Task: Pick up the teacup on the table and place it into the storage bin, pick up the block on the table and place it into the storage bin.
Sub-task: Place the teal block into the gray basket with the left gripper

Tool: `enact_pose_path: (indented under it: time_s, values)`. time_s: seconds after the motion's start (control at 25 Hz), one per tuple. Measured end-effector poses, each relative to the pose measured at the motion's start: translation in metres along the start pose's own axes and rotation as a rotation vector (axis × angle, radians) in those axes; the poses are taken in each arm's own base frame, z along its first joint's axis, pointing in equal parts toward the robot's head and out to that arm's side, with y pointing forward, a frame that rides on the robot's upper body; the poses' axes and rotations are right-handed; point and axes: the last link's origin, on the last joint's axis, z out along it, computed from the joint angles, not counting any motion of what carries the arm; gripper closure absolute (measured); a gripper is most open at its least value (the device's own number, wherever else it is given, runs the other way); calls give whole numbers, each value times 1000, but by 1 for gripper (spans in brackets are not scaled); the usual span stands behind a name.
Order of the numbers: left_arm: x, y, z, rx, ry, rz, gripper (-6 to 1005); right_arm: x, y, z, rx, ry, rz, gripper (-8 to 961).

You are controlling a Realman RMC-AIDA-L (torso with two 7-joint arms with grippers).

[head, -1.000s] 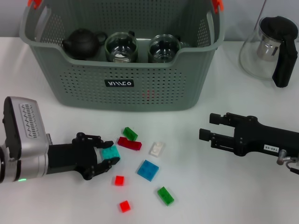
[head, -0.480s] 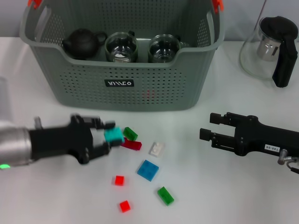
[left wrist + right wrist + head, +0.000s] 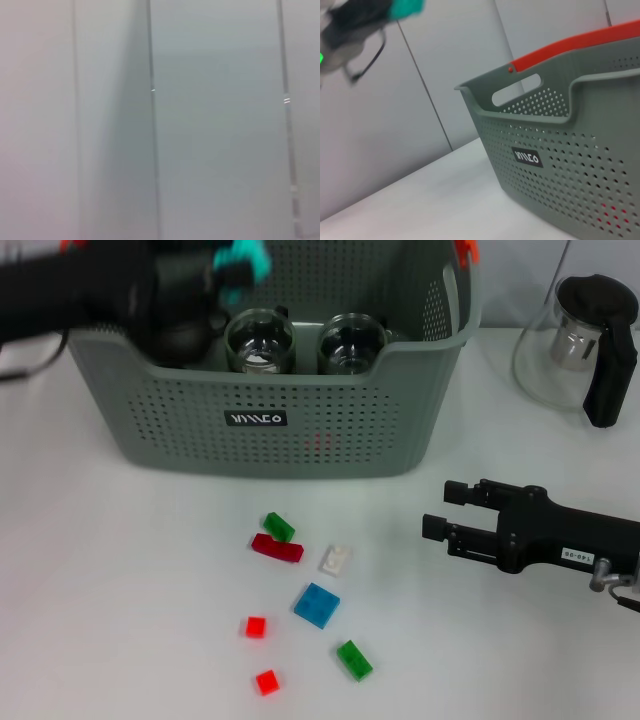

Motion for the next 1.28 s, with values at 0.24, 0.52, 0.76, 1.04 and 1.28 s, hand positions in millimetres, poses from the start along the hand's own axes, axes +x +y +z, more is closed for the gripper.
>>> enact_pose_path:
  time_s: [0.24,0.52,0.76,1.04,1.28]
  values:
    - [14,-52,47,197,-151,9,541,-1,2,2,-12,-2,-1,239]
    - [-15,-80,86,411,-423,139,526,-1,3,2,-16,-8,1,239]
    - [-36,-74,107,447,-548,243,513,-1,2,1,-14,-9,1,239]
    - [-38,-69,111,478,-551,273,497,-1,1,0,-9,-9,2,238]
    - [-35,-68,102,509,-519,236,484,-2,1,-1,-6,-12,2,238]
